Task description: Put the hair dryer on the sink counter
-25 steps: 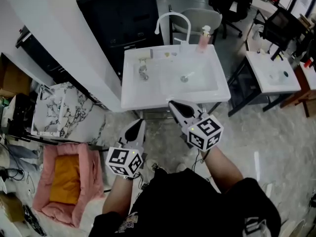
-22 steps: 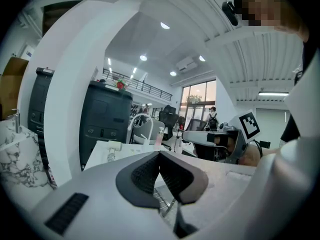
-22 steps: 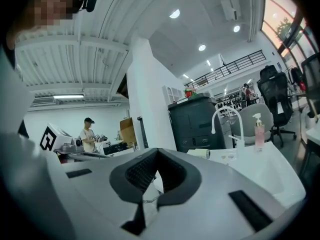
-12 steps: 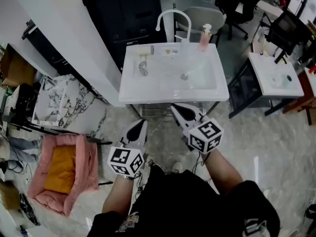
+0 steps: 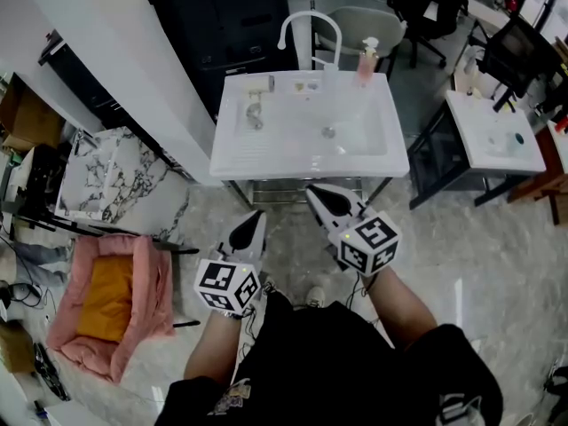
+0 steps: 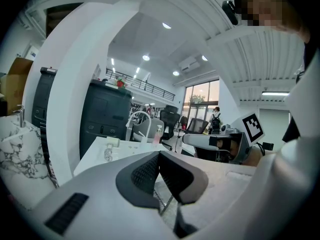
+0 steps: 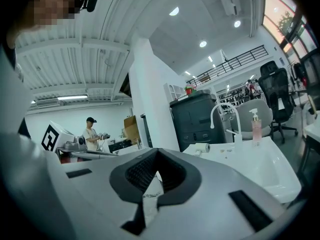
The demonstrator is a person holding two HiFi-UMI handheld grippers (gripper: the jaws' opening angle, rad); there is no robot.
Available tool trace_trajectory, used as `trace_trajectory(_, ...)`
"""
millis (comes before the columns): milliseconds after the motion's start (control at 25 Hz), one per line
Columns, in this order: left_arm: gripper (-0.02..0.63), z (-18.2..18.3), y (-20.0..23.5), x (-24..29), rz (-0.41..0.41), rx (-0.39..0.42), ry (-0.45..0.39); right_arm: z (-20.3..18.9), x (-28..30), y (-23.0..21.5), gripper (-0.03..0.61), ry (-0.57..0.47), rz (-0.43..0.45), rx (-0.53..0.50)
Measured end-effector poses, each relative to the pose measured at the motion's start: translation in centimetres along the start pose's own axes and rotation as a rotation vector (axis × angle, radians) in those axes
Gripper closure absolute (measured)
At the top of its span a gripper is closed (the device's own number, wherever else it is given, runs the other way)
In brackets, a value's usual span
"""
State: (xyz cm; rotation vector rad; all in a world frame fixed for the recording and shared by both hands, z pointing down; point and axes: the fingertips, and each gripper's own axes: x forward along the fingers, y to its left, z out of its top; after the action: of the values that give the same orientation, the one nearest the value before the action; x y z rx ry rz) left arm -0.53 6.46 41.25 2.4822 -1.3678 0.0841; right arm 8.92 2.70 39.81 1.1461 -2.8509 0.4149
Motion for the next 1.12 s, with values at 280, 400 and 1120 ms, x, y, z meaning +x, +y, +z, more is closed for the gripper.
trace_trajectory(280,0.611,0.0,-0.2,-0.5,0.004,0.005,-0.001,-0.2,-0.3,0.5,0.58,-0.002,0.002,0.007)
trace_trajectory(400,0.611,0.1,-0.1,-1.0,0.005,0.007,0.0,-0.2,-0.2,1.0,0.581,-0.001,0.004,0.009)
trace_trajectory(1120,0.611,0.4,-0.6,-1.6,0.007,0.017,0.005,-0.1,-0.6,1.3,0.581,-0.005,0.008,0.03)
